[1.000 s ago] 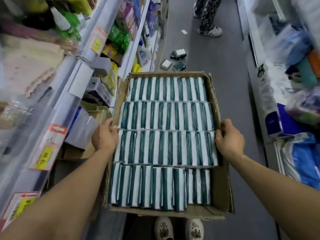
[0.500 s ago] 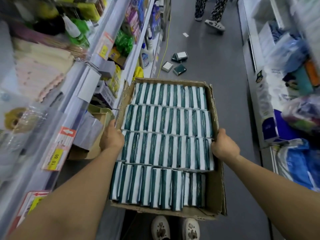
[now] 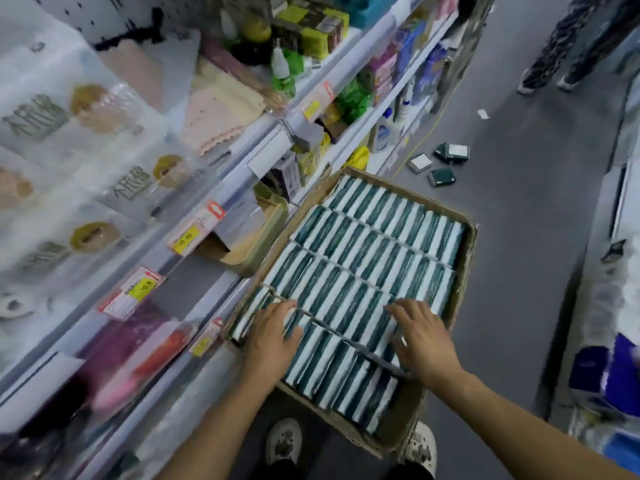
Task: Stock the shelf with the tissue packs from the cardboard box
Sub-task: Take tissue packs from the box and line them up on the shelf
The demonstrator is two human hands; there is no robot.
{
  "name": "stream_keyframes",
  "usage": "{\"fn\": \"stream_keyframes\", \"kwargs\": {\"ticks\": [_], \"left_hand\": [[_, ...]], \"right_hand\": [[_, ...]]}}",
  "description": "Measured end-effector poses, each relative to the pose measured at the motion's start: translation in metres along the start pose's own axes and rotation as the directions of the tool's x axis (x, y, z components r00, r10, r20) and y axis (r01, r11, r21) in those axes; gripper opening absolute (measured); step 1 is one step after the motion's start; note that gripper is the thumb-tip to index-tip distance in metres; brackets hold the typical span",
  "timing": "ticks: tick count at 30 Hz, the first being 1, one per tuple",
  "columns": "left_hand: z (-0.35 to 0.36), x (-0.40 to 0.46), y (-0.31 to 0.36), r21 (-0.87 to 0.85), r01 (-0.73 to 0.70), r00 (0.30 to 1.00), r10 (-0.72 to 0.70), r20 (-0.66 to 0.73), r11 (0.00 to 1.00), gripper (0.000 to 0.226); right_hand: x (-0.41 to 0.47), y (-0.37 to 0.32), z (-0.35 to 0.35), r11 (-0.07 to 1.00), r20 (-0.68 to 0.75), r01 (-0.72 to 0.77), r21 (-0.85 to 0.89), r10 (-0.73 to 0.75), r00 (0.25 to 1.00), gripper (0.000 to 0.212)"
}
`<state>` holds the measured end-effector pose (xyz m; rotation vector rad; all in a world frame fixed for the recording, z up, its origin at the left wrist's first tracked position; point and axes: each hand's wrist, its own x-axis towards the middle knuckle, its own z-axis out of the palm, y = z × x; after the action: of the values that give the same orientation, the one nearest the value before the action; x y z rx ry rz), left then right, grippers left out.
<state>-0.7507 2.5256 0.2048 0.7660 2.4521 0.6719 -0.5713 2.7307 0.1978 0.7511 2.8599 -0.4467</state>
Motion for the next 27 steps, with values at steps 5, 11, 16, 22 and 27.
{"fn": "stream_keyframes", "kwargs": {"ticks": [5,11,16,22,27], "left_hand": [[0.051,-0.064,-0.005,0.076,0.071,0.985,-0.058,-0.160,0.995,0.028],[0.068,-0.078,0.010,0.326,0.220,0.967,-0.161,-0.199,0.919,0.030],[0.071,-0.074,0.015,0.393,0.291,0.955,-0.238,-0.180,0.872,0.041],[0.075,-0.065,0.023,0.515,0.282,0.959,-0.254,-0.126,0.809,0.045],[0.055,-0.066,0.026,0.308,0.337,0.941,-0.306,-0.146,0.890,0.046]], "right_hand": [[0.011,-0.008,0.017,0.882,0.033,0.470,-0.045,-0.469,0.883,0.042],[0.019,-0.022,0.029,0.711,0.035,0.686,-0.157,-0.690,0.723,0.041],[0.025,-0.024,0.041,0.676,0.089,0.688,-0.265,-0.693,0.716,0.042],[0.028,-0.022,0.041,0.607,0.115,0.737,-0.296,-0.743,0.659,0.031],[0.022,-0.013,0.005,0.621,0.119,0.770,-0.145,-0.762,0.637,0.033]]}}
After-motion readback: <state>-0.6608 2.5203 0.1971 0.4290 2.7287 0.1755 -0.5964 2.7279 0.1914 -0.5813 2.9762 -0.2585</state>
